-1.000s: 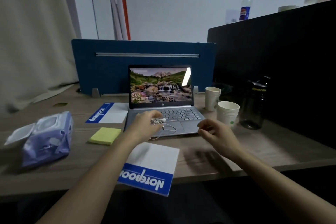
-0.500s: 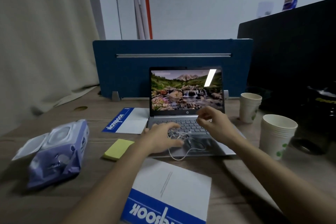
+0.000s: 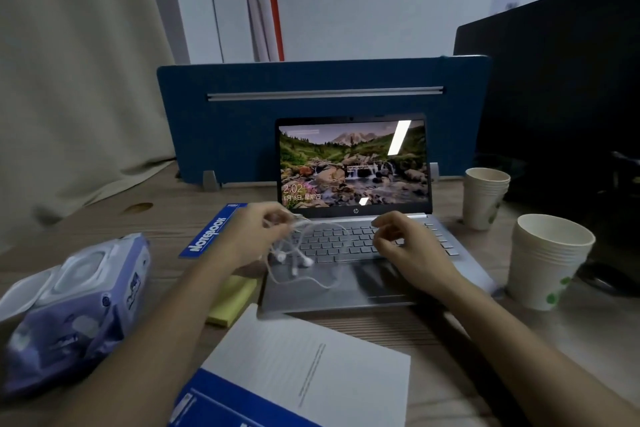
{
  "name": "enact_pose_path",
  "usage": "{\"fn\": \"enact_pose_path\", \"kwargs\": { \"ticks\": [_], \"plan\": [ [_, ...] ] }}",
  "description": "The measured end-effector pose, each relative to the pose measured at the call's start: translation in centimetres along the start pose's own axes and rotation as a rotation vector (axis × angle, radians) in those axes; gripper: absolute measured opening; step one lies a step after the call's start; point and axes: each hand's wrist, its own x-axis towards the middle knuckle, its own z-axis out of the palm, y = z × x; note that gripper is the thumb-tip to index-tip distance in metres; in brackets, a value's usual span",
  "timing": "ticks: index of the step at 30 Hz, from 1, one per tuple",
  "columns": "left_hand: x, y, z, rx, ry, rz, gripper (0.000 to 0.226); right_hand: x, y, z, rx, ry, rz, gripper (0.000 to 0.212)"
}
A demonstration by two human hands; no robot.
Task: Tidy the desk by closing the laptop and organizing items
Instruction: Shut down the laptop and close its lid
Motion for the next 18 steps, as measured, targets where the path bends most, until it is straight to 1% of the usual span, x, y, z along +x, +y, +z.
{"fn": "enact_pose_path", "kwargs": {
  "ticks": [2, 6, 8, 10, 12, 15, 18],
  "plan": [
    [0.3, -1.3, -1.4, 0.017, 0.078, -0.04, 0.012, -0.1, -0.1, 0.1, -0.018, -0.004, -0.005, 0.02],
    [0.4, -4.0, -2.7, 0.05, 0.214, -0.1, 0.012, 0.0, -0.4, 0.3, -0.023, 0.015, -0.009, 0.02],
    [0.3, -5.3, -2.6, 0.073, 0.254, -0.126, 0.01, 0.0, -0.5, 0.4, -0.027, 0.026, -0.017, 0.019],
    [0.1, -6.4, -2.4, 0.091, 0.262, -0.174, 0.013, 0.1, -0.7, 0.5, -0.039, 0.027, -0.022, 0.019],
    [-0.2, -7.2, -2.2, 0.081, 0.224, -0.204, 0.02, 0.1, -0.8, 0.6, -0.05, 0.016, -0.023, 0.019],
    [-0.6, -7.4, -2.5, 0.046, 0.099, -0.219, 0.04, 0.1, -0.9, 0.5, -0.073, 0.006, -0.026, 0.018],
    [-0.5, -7.1, -3.0, 0.11, -0.013, -0.189, 0.058, 0.0, -0.9, 0.5, -0.088, 0.005, -0.032, 0.018]
  ]
}}
